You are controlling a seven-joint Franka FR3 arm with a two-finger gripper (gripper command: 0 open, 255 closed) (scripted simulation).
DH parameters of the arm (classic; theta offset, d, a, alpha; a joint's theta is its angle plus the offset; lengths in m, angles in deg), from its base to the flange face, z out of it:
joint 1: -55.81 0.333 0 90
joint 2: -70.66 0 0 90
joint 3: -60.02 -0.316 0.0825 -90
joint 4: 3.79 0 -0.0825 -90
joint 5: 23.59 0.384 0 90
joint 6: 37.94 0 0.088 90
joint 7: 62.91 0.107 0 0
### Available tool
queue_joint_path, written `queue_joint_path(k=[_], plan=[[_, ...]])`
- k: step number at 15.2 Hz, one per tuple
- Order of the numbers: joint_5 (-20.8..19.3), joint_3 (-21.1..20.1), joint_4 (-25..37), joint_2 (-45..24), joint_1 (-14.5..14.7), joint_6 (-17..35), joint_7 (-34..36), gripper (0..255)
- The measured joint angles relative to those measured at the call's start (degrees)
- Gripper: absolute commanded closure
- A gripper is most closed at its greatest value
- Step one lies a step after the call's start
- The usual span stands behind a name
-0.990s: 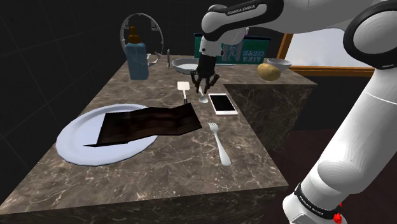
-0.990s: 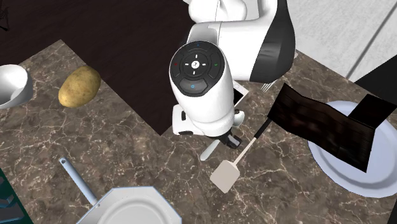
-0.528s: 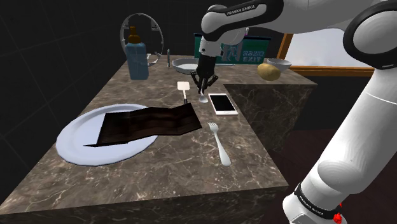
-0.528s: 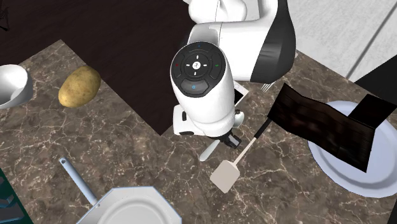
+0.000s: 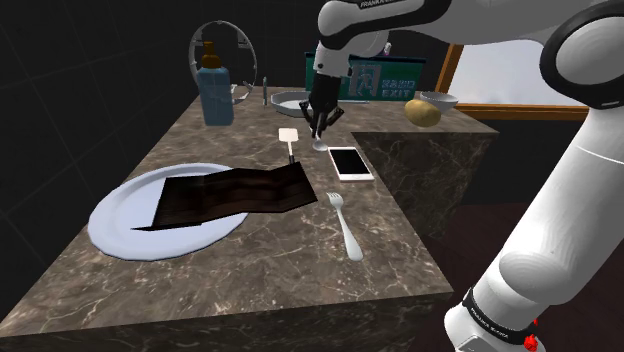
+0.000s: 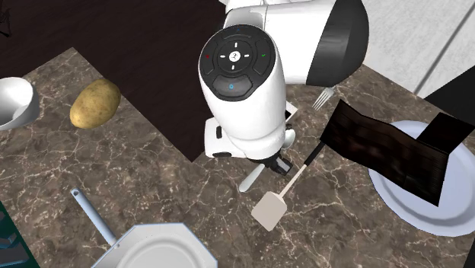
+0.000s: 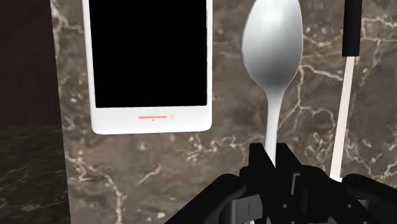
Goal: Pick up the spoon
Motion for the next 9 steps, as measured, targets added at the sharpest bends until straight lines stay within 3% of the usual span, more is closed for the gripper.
queue_joint_path(k=[9], plan=[[-0.22, 0.12, 6.63, 0.01, -0.14, -6.55, 1.12, 255]])
